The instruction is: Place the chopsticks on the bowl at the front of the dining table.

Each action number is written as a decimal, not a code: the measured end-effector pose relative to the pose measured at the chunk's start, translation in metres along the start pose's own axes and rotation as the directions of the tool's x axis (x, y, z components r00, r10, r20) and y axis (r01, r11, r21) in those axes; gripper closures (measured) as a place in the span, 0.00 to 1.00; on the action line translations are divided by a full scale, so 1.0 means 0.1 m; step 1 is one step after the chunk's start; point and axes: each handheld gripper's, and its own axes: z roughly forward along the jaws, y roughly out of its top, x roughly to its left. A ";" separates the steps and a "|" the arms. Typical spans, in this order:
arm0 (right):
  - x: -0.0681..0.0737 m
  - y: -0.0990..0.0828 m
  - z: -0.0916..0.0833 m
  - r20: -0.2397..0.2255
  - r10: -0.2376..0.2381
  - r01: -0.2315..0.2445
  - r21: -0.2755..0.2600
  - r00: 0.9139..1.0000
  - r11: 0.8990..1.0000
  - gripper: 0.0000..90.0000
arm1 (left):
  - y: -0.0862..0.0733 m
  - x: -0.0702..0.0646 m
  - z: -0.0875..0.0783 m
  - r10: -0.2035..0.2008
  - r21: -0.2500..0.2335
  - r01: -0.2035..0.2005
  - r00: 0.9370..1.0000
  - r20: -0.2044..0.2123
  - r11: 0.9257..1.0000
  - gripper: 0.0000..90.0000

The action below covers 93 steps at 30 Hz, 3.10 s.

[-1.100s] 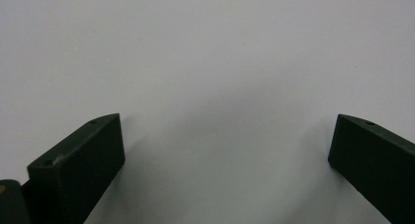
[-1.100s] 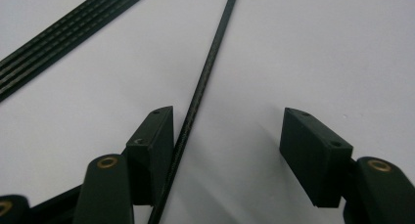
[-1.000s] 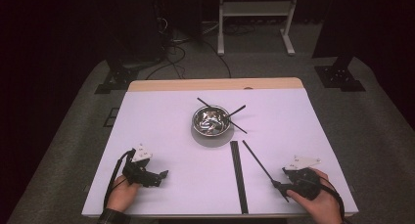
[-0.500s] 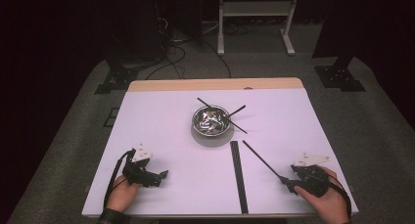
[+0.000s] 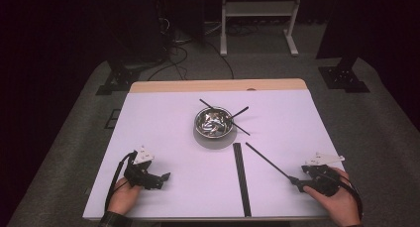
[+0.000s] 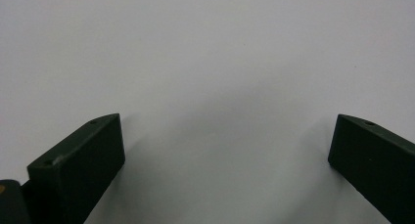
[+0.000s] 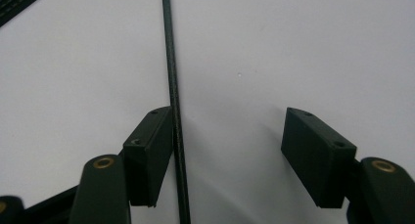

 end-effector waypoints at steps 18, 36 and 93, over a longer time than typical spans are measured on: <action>-0.01 0.10 0.01 -0.066 0.017 -0.022 -0.071 0.998 0.997 0.49 | 0.00 0.00 0.00 0.000 0.000 0.000 1.000 0.000 1.000 0.00; 0.08 0.35 0.24 -0.121 -0.039 0.024 -0.125 0.992 0.992 0.66 | 0.00 0.00 0.00 0.000 0.000 0.000 1.000 0.000 1.000 0.00; 0.10 0.52 0.41 -0.177 -0.065 0.048 -0.102 0.982 0.994 0.96 | 0.00 0.00 0.00 0.001 0.000 -0.001 1.000 0.000 1.000 0.00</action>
